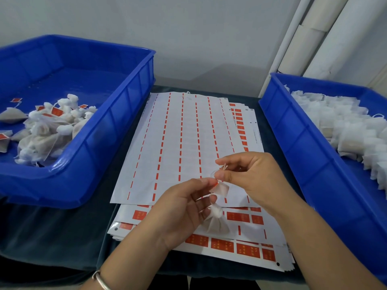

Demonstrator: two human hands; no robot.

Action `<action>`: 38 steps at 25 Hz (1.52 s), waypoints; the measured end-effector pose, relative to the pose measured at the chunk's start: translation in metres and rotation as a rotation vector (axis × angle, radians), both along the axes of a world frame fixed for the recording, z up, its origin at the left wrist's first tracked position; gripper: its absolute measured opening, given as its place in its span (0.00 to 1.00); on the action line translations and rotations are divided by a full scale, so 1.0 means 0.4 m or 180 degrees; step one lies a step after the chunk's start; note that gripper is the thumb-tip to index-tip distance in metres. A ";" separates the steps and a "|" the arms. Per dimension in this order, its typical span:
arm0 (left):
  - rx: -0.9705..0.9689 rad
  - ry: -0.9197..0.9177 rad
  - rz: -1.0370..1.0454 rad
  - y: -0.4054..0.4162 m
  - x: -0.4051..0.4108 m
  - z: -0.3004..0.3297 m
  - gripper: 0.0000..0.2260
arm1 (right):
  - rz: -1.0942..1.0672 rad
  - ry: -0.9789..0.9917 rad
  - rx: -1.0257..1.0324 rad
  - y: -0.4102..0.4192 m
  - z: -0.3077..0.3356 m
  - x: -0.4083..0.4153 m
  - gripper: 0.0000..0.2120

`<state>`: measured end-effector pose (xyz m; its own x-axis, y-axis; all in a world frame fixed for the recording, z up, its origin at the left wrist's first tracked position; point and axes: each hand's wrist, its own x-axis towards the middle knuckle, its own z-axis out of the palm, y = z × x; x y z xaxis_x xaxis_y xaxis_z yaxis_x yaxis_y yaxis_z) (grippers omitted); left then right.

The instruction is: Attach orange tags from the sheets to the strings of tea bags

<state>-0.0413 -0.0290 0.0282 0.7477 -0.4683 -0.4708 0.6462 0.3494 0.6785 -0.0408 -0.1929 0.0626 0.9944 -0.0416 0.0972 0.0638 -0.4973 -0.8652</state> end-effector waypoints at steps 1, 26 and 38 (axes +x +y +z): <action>0.0103 -0.0060 -0.0011 -0.002 0.000 0.001 0.05 | 0.0033 -0.0001 -0.0011 0.000 0.001 0.001 0.12; 0.2021 -0.1824 0.0237 -0.034 0.023 0.024 0.07 | 0.0138 0.0371 0.0462 0.010 -0.018 -0.009 0.22; 0.2206 -0.2280 0.0123 -0.026 0.057 0.014 0.04 | -0.0438 0.0058 0.0967 0.024 -0.048 -0.001 0.18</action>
<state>-0.0185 -0.0396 0.0339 0.9711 -0.2301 -0.0630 0.0013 -0.2592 0.9658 -0.0411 -0.1834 0.0435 0.9789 -0.2000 0.0420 -0.0029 -0.2194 -0.9756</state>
